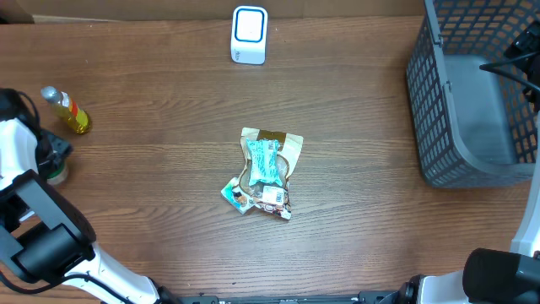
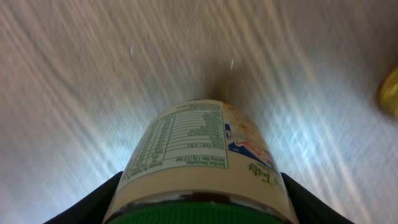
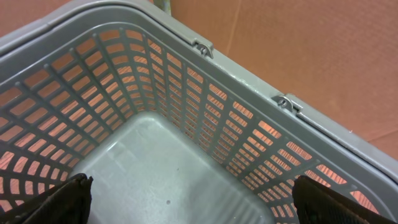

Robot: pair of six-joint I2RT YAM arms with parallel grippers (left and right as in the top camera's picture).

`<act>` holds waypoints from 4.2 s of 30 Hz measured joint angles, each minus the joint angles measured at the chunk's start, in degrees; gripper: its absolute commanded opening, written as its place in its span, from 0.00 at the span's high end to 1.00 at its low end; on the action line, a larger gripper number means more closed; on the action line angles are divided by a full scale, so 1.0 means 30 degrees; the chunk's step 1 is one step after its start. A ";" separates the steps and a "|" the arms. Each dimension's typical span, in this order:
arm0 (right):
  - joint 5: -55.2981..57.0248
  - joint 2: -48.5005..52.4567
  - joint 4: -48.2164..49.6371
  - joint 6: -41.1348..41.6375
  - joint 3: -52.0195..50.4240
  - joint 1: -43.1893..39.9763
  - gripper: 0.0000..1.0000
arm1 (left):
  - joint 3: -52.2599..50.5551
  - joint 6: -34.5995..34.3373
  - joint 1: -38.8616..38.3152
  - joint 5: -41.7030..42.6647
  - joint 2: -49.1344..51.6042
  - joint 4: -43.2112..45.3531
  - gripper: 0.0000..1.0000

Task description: Scan the item barcode

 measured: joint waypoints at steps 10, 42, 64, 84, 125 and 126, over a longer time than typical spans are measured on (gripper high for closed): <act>0.0007 0.0000 -0.0007 0.0000 -0.0007 0.0000 0.00 | 0.0000 -0.0080 0.1013 0.2426 0.0000 0.2987 0.73; -0.0007 0.0000 -0.0007 -0.0007 0.0000 0.0000 0.00 | -0.1887 0.0860 0.1035 0.1625 0.0000 0.4838 0.11; 0.0000 0.0000 -0.0007 0.0007 0.0000 0.0000 0.00 | 0.2346 0.1479 0.1035 0.1785 -0.0364 0.0576 0.03; 0.0000 0.0000 0.0007 0.0000 0.0000 0.0000 0.00 | 0.4065 0.4153 -0.2616 1.1861 -0.3956 -0.6193 0.15; 0.0007 0.0000 0.0000 0.0000 -0.0007 0.0000 0.00 | 0.3359 0.1523 -1.7034 0.9981 -0.2863 -0.5413 0.19; 0.0000 0.0000 -0.0007 0.0000 -0.0007 0.0000 0.00 | 0.3286 0.1464 -1.7034 0.9959 -0.2863 -0.5413 0.20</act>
